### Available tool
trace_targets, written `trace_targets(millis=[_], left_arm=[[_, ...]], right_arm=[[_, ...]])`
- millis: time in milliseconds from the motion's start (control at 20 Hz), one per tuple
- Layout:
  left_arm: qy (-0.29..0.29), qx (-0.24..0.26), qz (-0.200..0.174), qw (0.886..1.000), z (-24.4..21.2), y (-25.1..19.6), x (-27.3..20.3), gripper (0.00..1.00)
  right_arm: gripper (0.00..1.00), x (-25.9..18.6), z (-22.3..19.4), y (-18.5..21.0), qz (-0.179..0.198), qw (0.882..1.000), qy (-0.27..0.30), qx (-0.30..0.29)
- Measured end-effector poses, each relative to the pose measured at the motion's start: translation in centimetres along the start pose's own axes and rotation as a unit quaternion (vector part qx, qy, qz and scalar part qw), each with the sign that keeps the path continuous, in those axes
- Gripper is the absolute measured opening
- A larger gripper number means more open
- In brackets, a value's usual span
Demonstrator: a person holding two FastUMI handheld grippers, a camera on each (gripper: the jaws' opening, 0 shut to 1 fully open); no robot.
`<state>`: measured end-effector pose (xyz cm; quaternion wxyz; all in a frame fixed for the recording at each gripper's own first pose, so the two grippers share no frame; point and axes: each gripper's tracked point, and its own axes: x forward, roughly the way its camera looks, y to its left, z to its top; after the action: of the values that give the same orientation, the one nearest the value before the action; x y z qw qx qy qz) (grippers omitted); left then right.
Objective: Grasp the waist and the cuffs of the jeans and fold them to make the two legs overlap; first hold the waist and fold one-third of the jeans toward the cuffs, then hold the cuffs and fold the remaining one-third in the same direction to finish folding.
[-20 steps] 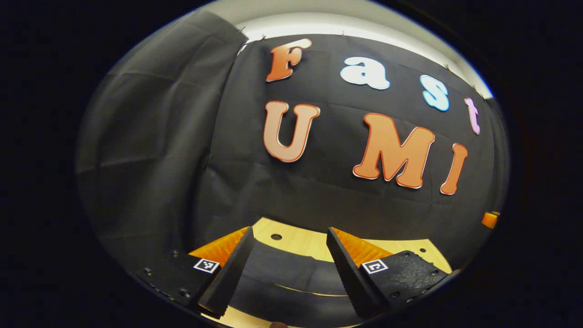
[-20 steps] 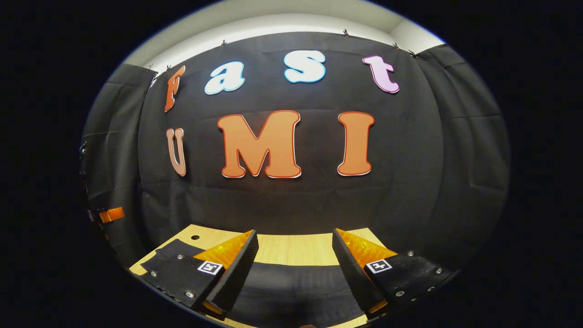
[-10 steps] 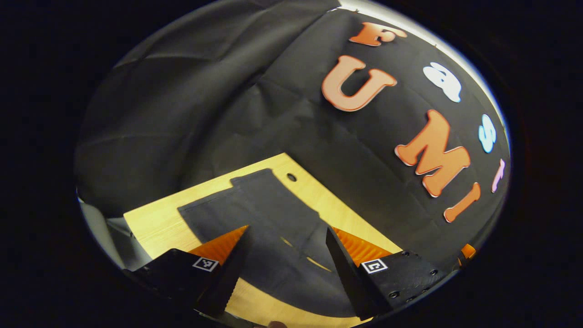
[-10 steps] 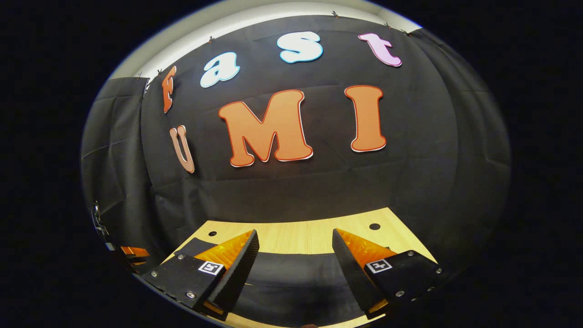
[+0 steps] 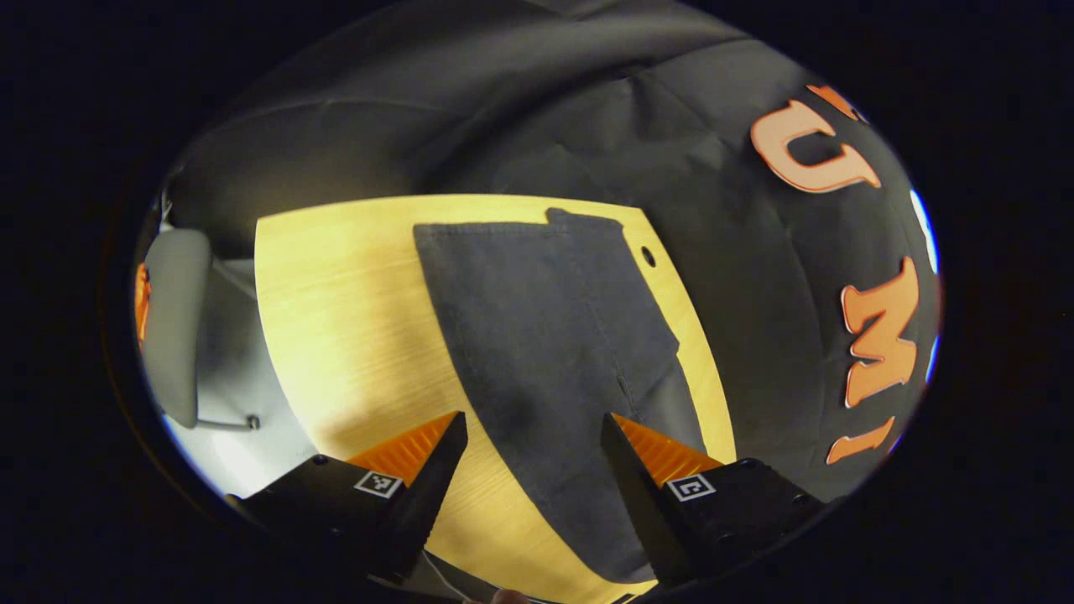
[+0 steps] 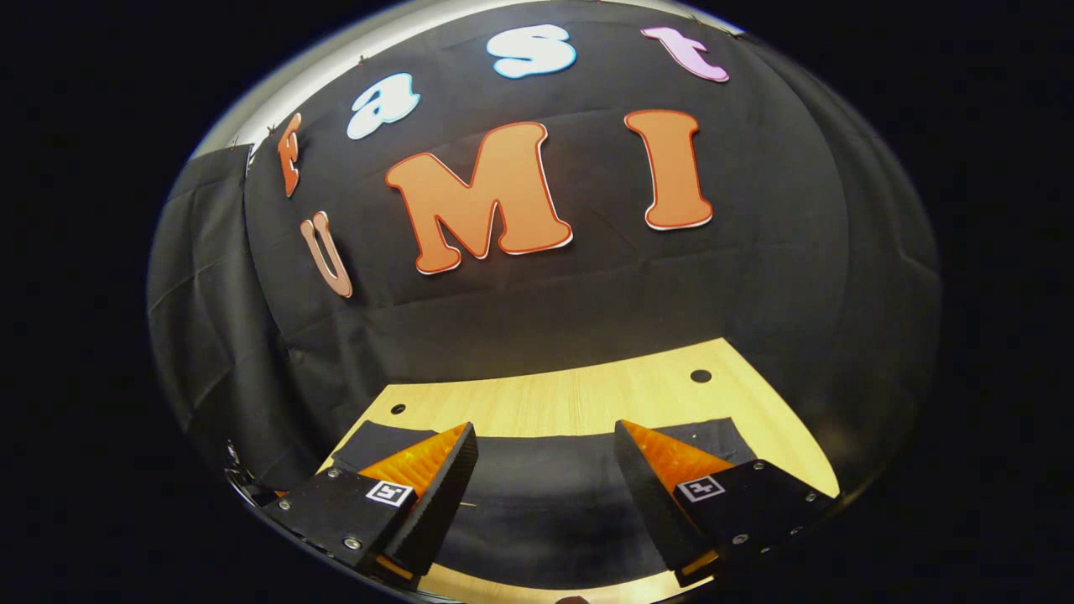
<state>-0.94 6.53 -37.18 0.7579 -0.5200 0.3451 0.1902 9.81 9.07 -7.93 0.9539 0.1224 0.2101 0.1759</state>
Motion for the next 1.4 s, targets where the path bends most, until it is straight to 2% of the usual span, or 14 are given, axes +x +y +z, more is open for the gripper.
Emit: trace_targets(millis=[200, 250, 350, 450, 600, 700, 900, 1150, 1200, 1250, 1300, 1350, 1400], left_arm=[[0.013, -0.074, 0.021, 0.997, 0.3, 1.7, 1.5, 0.98], [0.017, -0.080, 0.016, 0.997, 0.3, 1.5, 2.1, 0.98], [0.020, -0.071, 0.031, 0.997, 0.3, 1.9, 3.0, 0.98], [0.021, -0.080, 0.038, 0.996, 0.6, 2.0, 3.7, 0.96], [0.029, -0.100, 0.043, 0.994, 0.9, 2.7, 4.7, 0.98], [0.020, -0.108, 0.018, 0.994, 1.8, 2.2, 5.4, 0.96], [0.041, -0.105, -0.052, 0.992, 2.4, -0.5, 7.5, 0.91], [0.048, -0.086, -0.078, 0.992, 2.6, -3.2, 10.9, 0.87], [0.048, -0.088, -0.079, 0.992, 2.7, -3.6, 11.5, 0.82], [0.049, -0.090, -0.057, 0.993, 2.4, -3.2, 13.0, 0.70], [0.058, -0.103, -0.050, 0.992, 1.9, -2.9, 13.8, 0.38], [0.072, -0.118, -0.059, 0.989, 2.0, -3.4, 13.7, 0.06], [0.100, -0.146, -0.056, 0.983, 1.3, -3.7, 14.7, 0.09]], right_arm=[[0.97, 0.6, -0.6, -0.6, -0.012, 1.000, 0.013, 0.003], [0.97, 0.6, -0.7, -0.9, -0.015, 1.000, 0.016, 0.004], [0.97, 1.0, -0.7, -1.2, -0.020, 1.000, 0.021, 0.007], [0.97, 1.4, -0.6, -1.4, -0.022, 0.999, 0.025, 0.014], [0.97, 2.1, -0.4, -1.6, -0.027, 0.999, 0.031, 0.021], [0.97, 2.5, -0.7, -1.7, -0.028, 0.998, 0.038, 0.029], [0.98, 3.5, -2.0, -1.4, -0.023, 0.996, 0.068, 0.057], [0.97, 3.4, -2.0, -1.7, -0.033, 0.993, 0.075, 0.082], [0.97, 3.3, -1.8, -1.8, -0.035, 0.993, 0.072, 0.084], [0.97, 3.0, -1.8, -2.1, -0.038, 0.993, 0.070, 0.087], [0.97, 2.8, -1.8, -2.4, -0.040, 0.993, 0.069, 0.093], [0.97, 2.5, -2.0, -2.8, -0.042, 0.991, 0.069, 0.103], [0.97, 2.3, -2.3, -3.1, -0.041, 0.990, 0.072, 0.115]])
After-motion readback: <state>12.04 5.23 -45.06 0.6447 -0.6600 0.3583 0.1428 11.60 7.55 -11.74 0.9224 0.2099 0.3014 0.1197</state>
